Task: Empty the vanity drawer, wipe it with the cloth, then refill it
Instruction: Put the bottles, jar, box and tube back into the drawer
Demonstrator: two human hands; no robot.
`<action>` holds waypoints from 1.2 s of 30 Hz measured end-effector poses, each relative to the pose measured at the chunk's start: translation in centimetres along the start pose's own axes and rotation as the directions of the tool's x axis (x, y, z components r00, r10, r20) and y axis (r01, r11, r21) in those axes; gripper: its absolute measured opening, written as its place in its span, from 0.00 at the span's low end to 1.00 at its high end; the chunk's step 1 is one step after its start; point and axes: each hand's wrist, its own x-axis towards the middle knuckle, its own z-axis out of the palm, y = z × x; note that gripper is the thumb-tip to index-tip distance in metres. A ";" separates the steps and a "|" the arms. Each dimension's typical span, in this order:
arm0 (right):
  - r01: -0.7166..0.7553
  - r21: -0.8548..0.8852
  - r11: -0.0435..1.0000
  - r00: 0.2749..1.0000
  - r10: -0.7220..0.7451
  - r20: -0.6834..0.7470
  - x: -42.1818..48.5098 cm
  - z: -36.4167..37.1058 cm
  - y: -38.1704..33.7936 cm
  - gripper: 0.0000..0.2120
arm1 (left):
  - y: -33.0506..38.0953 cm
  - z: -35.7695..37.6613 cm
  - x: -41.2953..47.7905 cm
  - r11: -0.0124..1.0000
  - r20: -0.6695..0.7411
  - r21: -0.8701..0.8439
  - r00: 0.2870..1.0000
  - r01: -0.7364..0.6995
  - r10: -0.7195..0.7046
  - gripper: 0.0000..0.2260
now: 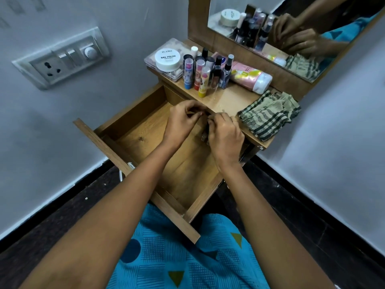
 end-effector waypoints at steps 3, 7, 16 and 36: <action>-0.004 0.138 0.990 0.998 0.012 -0.057 1.5 -0.8 -1.2 0.09 | 1.2 -1.2 0.9 1.000 -0.140 -0.001 0.990 -0.020 0.020 0.09; -0.048 0.305 0.951 0.995 0.072 -0.067 4.1 -1.3 -2.5 0.10 | 2.3 -2.2 2.6 0.999 -0.272 0.005 0.962 -0.036 0.036 0.11; -0.003 0.363 0.932 0.997 0.033 -0.075 7.9 -0.6 -3.6 0.15 | 2.9 -2.3 5.9 0.998 -0.309 0.064 0.951 -0.009 0.028 0.16; 0.005 0.428 0.904 0.994 0.040 -0.098 6.6 -0.7 -3.8 0.11 | 2.2 -2.6 3.6 0.995 -0.322 0.044 0.942 -0.084 0.094 0.11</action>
